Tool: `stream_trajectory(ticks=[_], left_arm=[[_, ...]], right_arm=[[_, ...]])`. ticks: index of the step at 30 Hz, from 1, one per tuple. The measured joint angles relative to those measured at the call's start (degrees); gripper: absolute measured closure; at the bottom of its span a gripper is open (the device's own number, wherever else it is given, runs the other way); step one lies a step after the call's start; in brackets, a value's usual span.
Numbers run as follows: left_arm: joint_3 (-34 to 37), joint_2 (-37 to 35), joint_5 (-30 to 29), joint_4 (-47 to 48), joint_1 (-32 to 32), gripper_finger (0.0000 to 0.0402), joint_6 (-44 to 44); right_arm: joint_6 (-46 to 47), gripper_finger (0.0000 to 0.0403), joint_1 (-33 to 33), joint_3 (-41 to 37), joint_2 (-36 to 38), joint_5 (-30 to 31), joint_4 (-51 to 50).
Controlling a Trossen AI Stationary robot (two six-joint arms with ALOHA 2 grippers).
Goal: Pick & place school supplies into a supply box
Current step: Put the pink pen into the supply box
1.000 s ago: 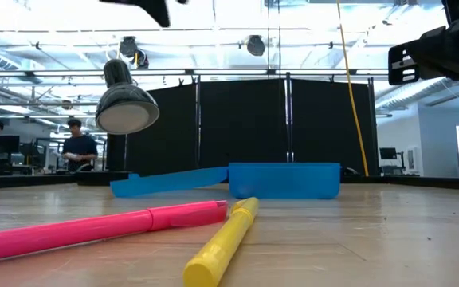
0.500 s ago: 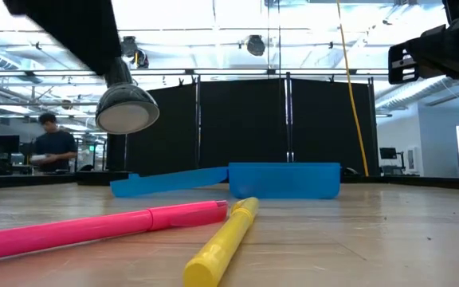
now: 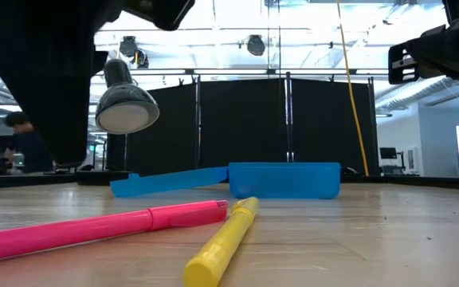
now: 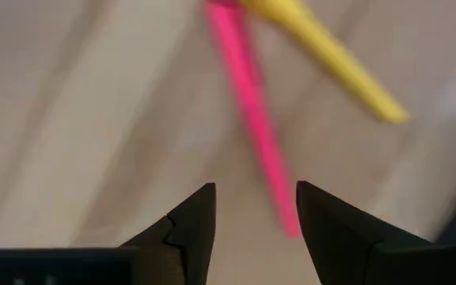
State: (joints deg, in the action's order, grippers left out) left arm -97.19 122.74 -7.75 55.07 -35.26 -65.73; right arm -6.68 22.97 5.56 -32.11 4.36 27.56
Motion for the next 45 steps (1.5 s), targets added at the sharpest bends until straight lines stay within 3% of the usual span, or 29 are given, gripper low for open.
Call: stream_trajectory(ticks=[6,13,26,38,45], left_arm=[[0.0,0.0,2.4,-5.0,0.0,0.0181,1.3],[0.0,0.0,-1.2,-5.1,-0.1,0.0143,4.7],[3.5,0.0,1.2,-6.2,1.9,0.0142,3.7],[12.8,-0.6,2.0,-17.4,1.8,0.0142,-0.7],[14.7,-0.6,2.4,-19.1,1.6,0.0185,-3.9]], right_arm=[[0.0,0.0403,0.0,0.0,0.0,0.0,-0.1],[0.0,0.0403,0.0,0.0,0.0,0.0,-0.1],[-0.2,0.0403,0.0,0.0,0.0,0.0,-0.1],[-0.1,0.0403,0.0,0.0,0.0,0.0,-0.4],[-0.1,0.0403,0.0,0.0,0.0,0.0,-0.4]])
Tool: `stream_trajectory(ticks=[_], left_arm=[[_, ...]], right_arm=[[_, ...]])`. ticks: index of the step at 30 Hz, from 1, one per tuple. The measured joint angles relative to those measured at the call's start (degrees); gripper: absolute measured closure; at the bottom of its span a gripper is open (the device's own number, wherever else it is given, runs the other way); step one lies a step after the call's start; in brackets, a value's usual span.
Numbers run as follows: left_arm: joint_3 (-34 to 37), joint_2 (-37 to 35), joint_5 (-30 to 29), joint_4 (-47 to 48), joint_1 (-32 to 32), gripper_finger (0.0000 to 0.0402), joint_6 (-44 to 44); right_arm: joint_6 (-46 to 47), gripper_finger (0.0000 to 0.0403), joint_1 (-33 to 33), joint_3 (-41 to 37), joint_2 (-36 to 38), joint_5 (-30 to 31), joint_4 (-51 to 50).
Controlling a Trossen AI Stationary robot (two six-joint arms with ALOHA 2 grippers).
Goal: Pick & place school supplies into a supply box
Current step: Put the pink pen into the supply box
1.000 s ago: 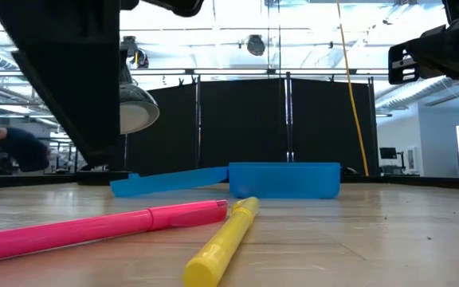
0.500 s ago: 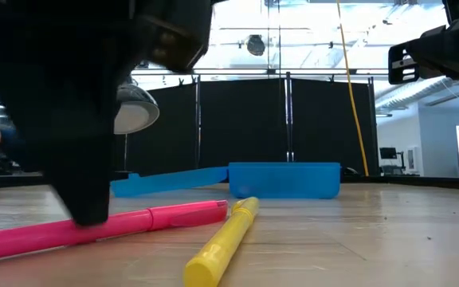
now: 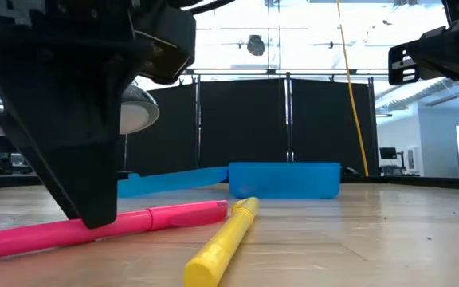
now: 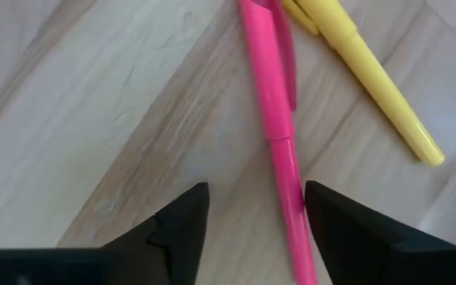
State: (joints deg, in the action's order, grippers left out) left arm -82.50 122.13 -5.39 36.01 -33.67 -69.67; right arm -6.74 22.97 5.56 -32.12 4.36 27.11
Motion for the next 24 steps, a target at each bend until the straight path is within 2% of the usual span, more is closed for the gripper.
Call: stream_trajectory(ticks=[5,13,18,21,24], left_arm=[[-1.9,0.3,0.6,1.8,0.4,0.0219,3.6],[-5.3,0.6,1.4,9.0,1.6,0.0210,14.9],[-3.5,0.4,-2.4,12.0,1.4,0.0209,18.6],[-1.8,0.4,-5.7,12.1,1.2,0.0208,20.1],[0.0,0.1,-6.4,10.1,1.6,0.0208,20.2]], right_arm=[[0.0,0.0403,0.0,0.0,0.0,0.0,0.0],[0.4,0.0403,0.0,0.0,0.0,0.2,0.0],[2.7,0.0403,0.0,0.0,0.0,0.2,0.5],[3.1,0.0403,0.0,0.0,0.0,0.2,0.5],[3.4,0.0403,0.0,0.0,0.0,0.2,0.5]])
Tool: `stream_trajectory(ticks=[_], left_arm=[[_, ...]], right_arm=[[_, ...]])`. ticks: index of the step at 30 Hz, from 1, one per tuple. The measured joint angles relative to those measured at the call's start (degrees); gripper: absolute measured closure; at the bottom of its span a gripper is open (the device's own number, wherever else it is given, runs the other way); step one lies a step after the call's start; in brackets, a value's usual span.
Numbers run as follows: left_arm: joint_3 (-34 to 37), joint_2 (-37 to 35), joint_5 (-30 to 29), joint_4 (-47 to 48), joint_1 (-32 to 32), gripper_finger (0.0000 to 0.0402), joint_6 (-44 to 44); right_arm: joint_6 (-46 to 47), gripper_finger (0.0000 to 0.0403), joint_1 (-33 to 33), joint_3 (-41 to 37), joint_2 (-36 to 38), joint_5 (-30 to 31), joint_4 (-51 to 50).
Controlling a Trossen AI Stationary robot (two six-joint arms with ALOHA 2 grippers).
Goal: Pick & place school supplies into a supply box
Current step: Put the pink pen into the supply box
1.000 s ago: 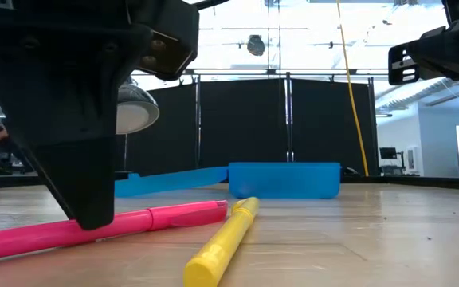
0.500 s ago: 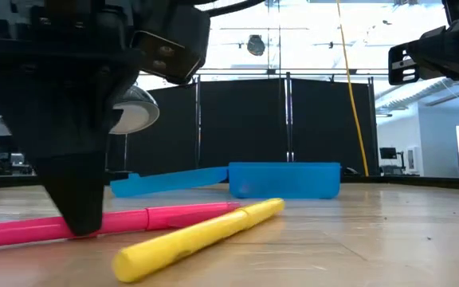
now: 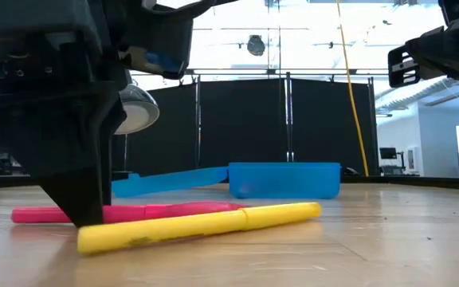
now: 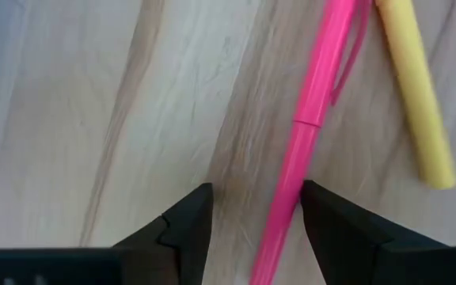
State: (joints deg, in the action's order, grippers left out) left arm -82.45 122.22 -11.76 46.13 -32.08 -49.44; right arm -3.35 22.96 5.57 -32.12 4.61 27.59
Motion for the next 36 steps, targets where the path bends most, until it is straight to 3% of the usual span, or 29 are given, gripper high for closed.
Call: stream_trajectory(ticks=[6,11,16,24,36], left_arm=[[2.4,-0.4,0.3,-4.6,0.1,0.0236,4.1],[2.6,-0.4,1.2,-7.5,0.3,0.0306,8.3],[2.6,-0.4,2.3,-7.9,1.0,0.0380,6.5],[0.9,-0.6,5.3,-7.3,1.8,0.0369,0.2],[-12.4,0.1,3.9,1.2,1.5,0.0379,-9.0]], right_arm=[[0.3,0.0403,0.0,0.0,0.0,0.0,0.0],[-0.2,0.0403,0.0,0.0,0.0,0.0,0.0],[-0.3,0.0403,0.0,0.0,0.0,0.0,0.0],[-0.6,0.0403,0.0,0.0,0.0,0.0,0.0],[-2.1,0.0403,0.0,0.0,0.0,-0.2,-0.1]])
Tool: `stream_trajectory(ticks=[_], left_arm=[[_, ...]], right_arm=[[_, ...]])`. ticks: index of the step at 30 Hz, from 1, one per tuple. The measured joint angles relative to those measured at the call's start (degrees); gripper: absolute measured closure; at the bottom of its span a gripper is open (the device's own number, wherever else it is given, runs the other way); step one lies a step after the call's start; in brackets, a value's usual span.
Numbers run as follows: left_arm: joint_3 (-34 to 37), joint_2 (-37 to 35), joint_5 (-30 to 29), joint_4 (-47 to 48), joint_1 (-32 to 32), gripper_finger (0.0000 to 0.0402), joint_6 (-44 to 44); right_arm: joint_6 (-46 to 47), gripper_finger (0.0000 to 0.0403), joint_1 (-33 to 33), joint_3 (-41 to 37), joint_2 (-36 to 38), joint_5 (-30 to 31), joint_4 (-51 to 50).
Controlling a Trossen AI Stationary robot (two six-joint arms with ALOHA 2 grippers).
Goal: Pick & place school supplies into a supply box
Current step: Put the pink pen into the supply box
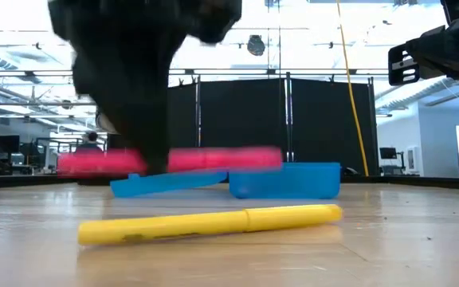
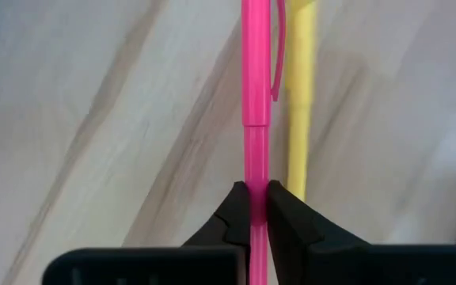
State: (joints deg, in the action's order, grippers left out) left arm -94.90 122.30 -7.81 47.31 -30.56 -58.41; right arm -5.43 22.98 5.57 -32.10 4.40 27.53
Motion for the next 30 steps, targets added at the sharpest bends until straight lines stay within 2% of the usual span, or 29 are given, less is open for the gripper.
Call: stream_trajectory(ticks=[5,8,11,15,17,21,30], left_arm=[[-5.4,0.1,-5.6,3.3,0.3,0.0380,-7.1],[-7.9,0.0,-9.8,3.7,1.7,0.0380,-18.9],[-9.8,0.0,-11.3,3.3,3.6,0.0376,-29.4],[-10.6,0.0,-15.8,1.7,5.8,0.0372,-34.0],[-10.6,0.0,-17.3,2.0,7.6,0.0371,-34.2],[-10.7,0.0,-16.6,2.4,14.2,0.0370,-30.0],[-10.6,0.3,-6.0,2.2,27.8,0.0368,-20.5]], right_arm=[[0.0,0.0403,0.0,0.0,0.0,0.0,0.0],[0.0,0.0403,0.0,0.0,0.0,0.0,0.0],[0.1,0.0403,0.0,0.0,0.0,0.0,0.0],[0.2,0.0403,0.0,0.0,0.0,0.0,0.4],[0.2,0.0403,0.0,0.0,0.0,0.0,1.1],[0.1,0.0403,0.0,0.0,0.0,0.0,1.7],[0.0,0.0403,0.0,0.0,0.0,0.0,1.8]])
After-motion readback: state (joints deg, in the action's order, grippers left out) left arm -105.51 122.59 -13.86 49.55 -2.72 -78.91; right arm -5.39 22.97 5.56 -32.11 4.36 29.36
